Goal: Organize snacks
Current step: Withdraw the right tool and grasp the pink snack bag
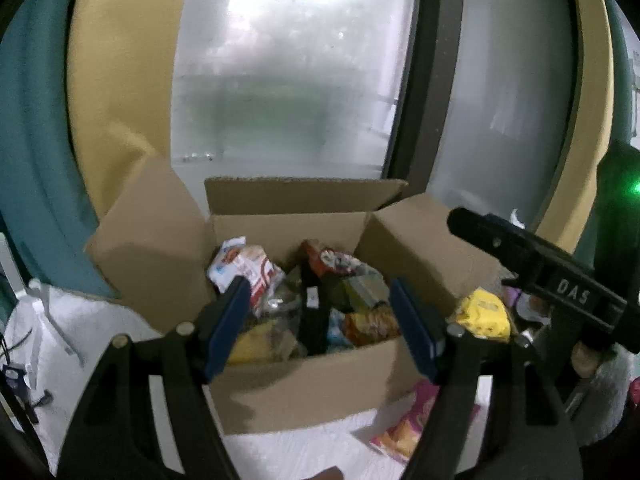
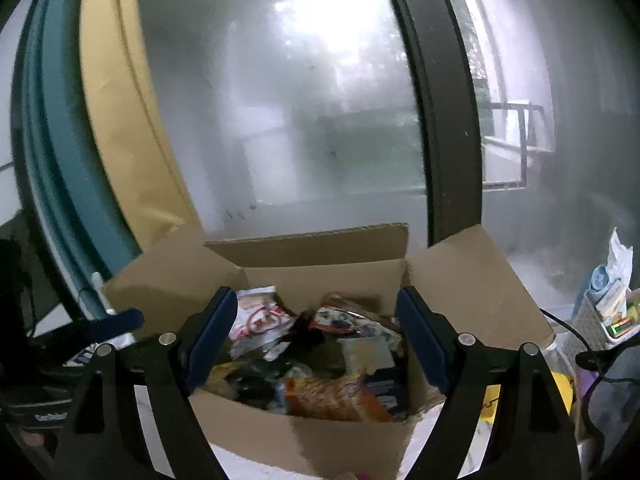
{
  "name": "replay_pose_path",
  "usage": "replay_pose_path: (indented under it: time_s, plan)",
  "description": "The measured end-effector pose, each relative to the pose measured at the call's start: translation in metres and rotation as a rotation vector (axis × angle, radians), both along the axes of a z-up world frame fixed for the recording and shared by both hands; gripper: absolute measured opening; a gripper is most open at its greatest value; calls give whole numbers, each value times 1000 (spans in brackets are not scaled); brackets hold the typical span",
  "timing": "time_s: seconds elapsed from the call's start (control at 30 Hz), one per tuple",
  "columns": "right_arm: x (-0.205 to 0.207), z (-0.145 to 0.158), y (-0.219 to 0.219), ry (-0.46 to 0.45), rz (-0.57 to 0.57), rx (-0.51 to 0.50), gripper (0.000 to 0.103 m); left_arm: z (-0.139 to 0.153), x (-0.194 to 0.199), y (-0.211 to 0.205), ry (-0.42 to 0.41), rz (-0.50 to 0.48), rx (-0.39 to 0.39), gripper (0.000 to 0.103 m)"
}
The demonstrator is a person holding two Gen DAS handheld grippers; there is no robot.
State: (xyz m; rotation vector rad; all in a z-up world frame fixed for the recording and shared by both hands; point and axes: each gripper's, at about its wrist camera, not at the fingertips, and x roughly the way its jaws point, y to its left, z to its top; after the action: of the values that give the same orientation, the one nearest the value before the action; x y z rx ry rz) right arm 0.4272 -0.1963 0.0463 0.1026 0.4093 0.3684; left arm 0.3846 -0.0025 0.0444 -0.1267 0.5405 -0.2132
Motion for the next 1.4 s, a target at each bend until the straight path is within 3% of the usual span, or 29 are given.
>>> replay_pose_path:
  time_s: [0.47,0.77,0.97,1.27,1.4]
  plan:
    - [-50,-32,-5,93,33,-59,84,-26,-66,-1,26,3,16,73]
    - [-55,-97,-33,197,39,-134,85,-69,-90,-1,104,-3,23,73]
    - [-41,-143,-53,323,53,-113,85,-105,-93,2,174,13,18,73]
    - [-49,-184,-19,451,181,-161,85,-155,-93,6,286,45,17,73]
    - [-63,-194,14,459,242,-265,87,-160,-93,4,299,47,36,73]
